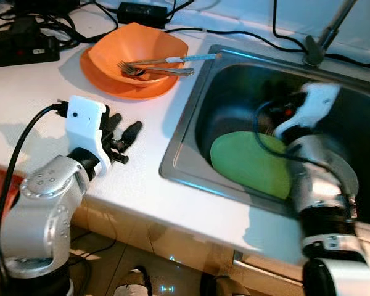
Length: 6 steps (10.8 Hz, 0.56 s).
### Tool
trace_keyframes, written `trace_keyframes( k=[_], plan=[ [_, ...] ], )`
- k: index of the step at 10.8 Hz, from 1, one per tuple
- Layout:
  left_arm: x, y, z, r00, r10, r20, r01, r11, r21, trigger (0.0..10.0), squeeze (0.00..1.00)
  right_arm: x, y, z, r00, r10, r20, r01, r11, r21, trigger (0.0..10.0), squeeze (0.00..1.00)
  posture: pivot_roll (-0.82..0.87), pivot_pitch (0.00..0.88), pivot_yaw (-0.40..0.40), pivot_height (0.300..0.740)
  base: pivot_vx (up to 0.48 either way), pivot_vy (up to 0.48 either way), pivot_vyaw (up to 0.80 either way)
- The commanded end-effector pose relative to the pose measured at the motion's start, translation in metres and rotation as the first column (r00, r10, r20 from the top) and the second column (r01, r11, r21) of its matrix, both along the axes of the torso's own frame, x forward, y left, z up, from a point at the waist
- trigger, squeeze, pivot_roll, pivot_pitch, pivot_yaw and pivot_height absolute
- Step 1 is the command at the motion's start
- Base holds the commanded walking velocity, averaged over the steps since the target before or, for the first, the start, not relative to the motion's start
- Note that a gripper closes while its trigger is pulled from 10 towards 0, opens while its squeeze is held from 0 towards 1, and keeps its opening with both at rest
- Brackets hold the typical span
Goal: Kitchen organization
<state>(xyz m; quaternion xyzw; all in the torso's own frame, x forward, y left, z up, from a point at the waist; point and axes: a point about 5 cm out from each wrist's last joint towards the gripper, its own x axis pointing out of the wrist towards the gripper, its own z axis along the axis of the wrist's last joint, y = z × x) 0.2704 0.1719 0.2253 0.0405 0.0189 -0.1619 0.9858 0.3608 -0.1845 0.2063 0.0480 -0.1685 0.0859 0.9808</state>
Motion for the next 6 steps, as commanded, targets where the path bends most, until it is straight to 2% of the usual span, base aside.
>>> trace_keyframes(
  k=[1, 2, 6],
  plan=[
    [0.001, -0.002, -0.003, 1.000, 0.013, 0.014, -0.013, 1.000, 0.004, 10.0, 0.00, -0.002, -0.008, 0.009, 1.000, -0.013, 0.022, 0.014, 1.000, -0.023, 10.0, 0.00, 0.11, 0.164, -0.050, 0.740, 0.000, 0.000, 0.00],
    [0.004, -0.003, -0.003, 0.999, 0.024, 0.032, -0.024, 1.000, 0.004, 10.0, 0.00, -0.004, -0.014, 0.012, 0.999, -0.025, 0.030, 0.026, 0.999, -0.032, 10.0, 0.00, 0.11, 0.159, -0.051, 0.740, 0.000, 0.000, 0.00],
    [0.014, -0.004, -0.006, 0.989, 0.078, 0.126, -0.081, 0.996, 0.026, 10.0, 0.00, -0.007, -0.018, 0.017, 0.999, -0.037, 0.031, 0.038, 0.998, -0.040, 10.0, 0.00, 0.09, 0.142, -0.053, 0.740, 0.000, 0.000, 0.00]
  ],
)
